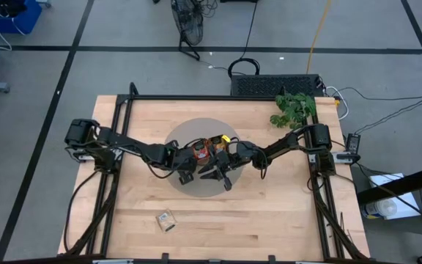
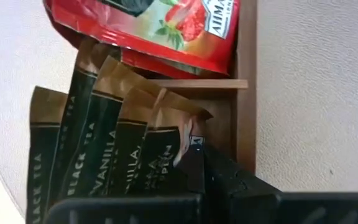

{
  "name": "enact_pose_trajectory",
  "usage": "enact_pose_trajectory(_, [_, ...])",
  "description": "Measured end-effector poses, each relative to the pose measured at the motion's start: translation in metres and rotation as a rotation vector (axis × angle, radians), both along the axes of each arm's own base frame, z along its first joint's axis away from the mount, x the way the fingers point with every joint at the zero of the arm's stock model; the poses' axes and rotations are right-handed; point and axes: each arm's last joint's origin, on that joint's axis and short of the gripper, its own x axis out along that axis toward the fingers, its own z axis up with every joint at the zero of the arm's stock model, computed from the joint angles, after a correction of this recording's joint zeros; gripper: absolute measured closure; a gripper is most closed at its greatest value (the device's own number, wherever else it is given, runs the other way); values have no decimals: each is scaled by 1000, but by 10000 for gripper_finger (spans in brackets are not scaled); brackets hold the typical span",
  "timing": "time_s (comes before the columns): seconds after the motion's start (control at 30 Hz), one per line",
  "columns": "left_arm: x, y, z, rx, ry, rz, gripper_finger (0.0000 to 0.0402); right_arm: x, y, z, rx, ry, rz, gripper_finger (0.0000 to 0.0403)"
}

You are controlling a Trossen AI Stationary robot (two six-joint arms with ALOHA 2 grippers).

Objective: Pick & Place Tea
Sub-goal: Put the brown tea bag into the wooden organizer

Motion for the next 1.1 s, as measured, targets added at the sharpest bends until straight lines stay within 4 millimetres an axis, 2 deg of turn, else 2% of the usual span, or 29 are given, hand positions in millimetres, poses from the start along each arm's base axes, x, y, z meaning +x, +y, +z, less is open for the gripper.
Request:
enact_pose_trajectory(0.43, [-2,1,-3,27,8,64,401,0,1,0,0,1,2,328])
enact_pose_trajectory(0.6, [-4,-1,6,12,-14,26,390,0,2,0,0,1,6,328])
enact_pose_trajectory(1.1, [-19,0,52,30,-152,-81,341,0,2,-1,0,13,6,328])
